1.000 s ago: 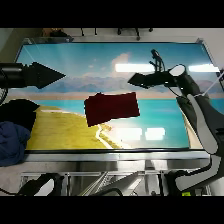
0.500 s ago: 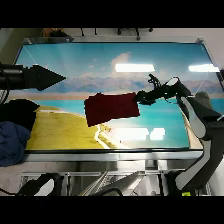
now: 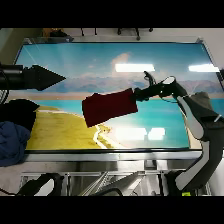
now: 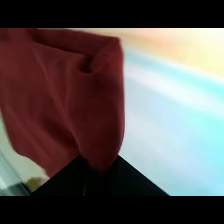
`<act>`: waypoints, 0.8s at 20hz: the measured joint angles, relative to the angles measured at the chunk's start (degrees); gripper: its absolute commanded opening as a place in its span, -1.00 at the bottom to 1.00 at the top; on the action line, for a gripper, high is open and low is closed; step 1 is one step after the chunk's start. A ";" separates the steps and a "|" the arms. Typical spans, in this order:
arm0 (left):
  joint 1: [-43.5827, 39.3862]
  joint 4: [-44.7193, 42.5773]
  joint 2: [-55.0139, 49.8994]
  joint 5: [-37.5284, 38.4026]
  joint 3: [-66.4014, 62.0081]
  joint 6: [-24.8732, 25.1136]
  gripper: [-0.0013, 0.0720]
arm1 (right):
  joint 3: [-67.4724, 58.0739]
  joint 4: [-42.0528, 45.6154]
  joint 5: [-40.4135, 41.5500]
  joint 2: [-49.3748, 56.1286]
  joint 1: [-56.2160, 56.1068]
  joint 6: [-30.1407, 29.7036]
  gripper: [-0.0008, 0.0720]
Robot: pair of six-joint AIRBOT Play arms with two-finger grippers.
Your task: Fold the shirts.
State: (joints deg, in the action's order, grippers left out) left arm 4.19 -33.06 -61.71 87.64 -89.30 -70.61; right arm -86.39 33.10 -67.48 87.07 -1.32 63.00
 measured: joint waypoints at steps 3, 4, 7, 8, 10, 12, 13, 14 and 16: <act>0.00 -0.07 0.00 0.02 0.00 0.02 -0.92 | -3.10 -2.16 -0.17 -6.03 5.92 2.71 -0.92; 0.00 -0.17 0.00 0.04 0.00 0.02 -0.92 | -3.91 -2.58 -0.13 -8.28 8.63 4.35 -0.92; 0.00 -0.37 0.00 0.68 0.00 0.15 -0.92 | -5.16 -3.10 0.04 -14.62 17.70 10.23 -0.92; 0.00 -0.39 0.00 1.07 0.00 0.15 -0.92 | -5.38 -3.21 0.04 -16.72 21.27 12.46 -0.92; 0.00 -0.42 0.00 2.14 0.00 0.48 -0.92 | -5.60 -3.26 0.02 -20.28 28.39 17.07 -0.92; 0.00 -0.42 0.00 3.15 0.00 0.72 -0.92 | -5.75 -3.34 -0.63 -23.21 35.56 22.45 -0.92; 0.00 -0.42 0.00 3.54 0.00 0.85 -0.92 | -5.77 -3.32 -1.46 -24.35 38.73 24.83 -0.92; 0.00 -0.42 0.00 3.78 0.02 0.90 -0.92 | -5.81 -3.13 -2.60 -25.42 41.99 27.28 -0.92; 0.00 -0.42 0.00 4.13 0.02 1.11 -0.92 | -5.84 -1.03 -6.08 -26.77 47.52 31.32 -0.92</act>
State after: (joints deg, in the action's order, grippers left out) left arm 4.19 -33.47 -61.71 91.77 -89.27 -69.49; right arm -92.23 32.08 -73.56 60.29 46.19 94.32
